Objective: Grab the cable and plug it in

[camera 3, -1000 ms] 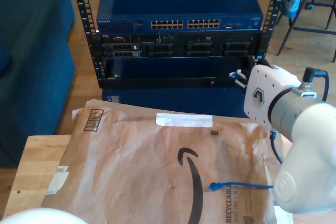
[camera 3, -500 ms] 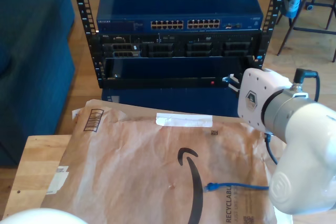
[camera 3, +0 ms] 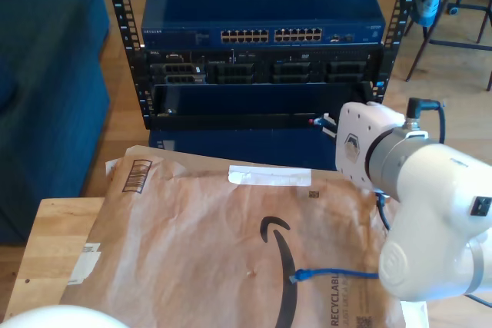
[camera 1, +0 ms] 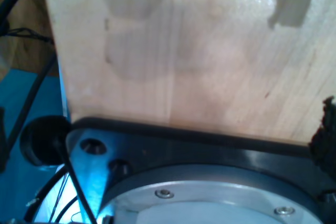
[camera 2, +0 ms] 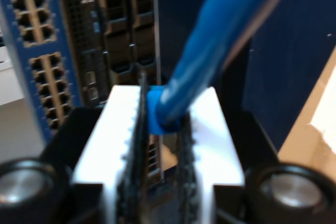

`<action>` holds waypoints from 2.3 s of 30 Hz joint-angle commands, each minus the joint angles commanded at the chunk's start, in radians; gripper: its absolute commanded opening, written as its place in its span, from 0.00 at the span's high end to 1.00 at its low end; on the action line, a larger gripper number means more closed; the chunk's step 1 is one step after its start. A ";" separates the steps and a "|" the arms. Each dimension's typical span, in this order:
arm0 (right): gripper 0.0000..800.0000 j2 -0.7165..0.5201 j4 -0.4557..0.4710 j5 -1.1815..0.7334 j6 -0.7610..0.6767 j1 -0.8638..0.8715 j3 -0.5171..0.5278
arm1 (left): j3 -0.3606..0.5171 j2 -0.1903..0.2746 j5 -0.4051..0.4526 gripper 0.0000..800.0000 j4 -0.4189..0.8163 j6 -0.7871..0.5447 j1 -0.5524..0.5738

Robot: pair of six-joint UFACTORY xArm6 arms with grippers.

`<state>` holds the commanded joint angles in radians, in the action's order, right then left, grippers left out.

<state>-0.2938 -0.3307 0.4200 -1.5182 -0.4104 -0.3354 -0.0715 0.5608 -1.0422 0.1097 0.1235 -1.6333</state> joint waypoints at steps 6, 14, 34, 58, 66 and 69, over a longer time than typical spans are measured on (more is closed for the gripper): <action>1.00 0.040 -0.002 0.071 -0.002 0.008 -0.032 | 0.000 0.000 0.000 0.00 0.000 0.000 0.000; 1.00 0.049 -0.002 0.279 -0.002 -0.008 0.018 | 0.000 0.000 0.000 0.00 0.000 0.000 0.000; 1.00 0.500 0.034 0.695 -0.028 -0.061 -0.247 | 0.000 0.000 0.000 0.00 0.000 0.000 0.000; 1.00 0.753 -0.123 0.862 0.035 -0.055 -0.505 | -0.005 -0.012 -0.002 0.00 0.000 0.000 -0.008; 1.00 0.852 -0.181 0.867 0.074 -0.049 -0.595 | -0.005 -0.012 -0.002 0.00 0.000 0.000 -0.008; 1.00 0.870 -0.239 0.870 0.077 -0.049 -0.623 | -0.005 -0.012 -0.002 0.00 0.000 0.000 -0.008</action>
<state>0.5762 -0.5700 1.2900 -1.4415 -0.4595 -0.9584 -0.0761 0.5485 -1.0437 0.1097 0.1235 -1.6410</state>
